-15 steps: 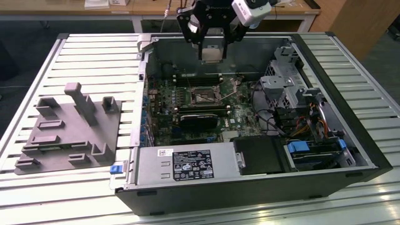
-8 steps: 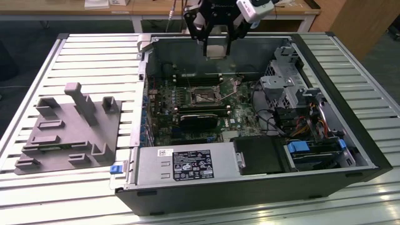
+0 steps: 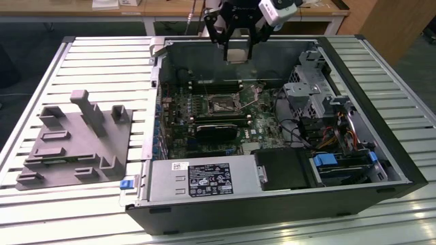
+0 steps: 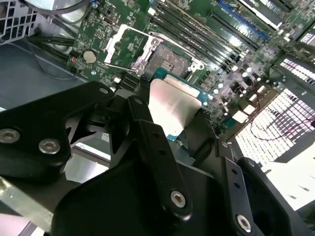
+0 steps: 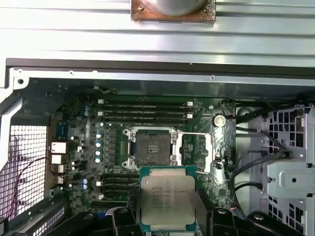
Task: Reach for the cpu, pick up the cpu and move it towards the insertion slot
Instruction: 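Pick up the cpu and move it towards the insertion slot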
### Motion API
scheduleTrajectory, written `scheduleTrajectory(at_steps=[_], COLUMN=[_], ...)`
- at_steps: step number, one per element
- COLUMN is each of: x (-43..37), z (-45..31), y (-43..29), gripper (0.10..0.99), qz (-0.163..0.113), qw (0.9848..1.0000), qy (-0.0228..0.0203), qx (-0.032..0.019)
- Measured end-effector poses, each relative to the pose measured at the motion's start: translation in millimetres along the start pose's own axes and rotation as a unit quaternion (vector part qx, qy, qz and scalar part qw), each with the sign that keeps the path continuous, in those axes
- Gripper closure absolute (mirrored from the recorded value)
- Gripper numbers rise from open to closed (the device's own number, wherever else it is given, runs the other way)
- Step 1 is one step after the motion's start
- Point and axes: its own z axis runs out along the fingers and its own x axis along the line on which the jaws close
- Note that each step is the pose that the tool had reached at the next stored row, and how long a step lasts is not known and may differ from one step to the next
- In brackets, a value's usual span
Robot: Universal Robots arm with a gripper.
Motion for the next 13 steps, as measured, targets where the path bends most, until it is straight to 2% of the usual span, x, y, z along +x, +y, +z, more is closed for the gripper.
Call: scheduleTrajectory(at_steps=[4, 5, 13], x=[-0.4, -0.8, -1.1], z=[5.2, 11.0, 11.0], y=[2.3, 4.3, 4.3], gripper=[0.553, 0.553, 0.553], qz=[0.000, 0.000, 0.000], qw=[1.0000, 1.0000, 1.0000], qy=[0.0000, 0.0000, 0.0000], qx=[0.0001, 0.0000, 0.0001])
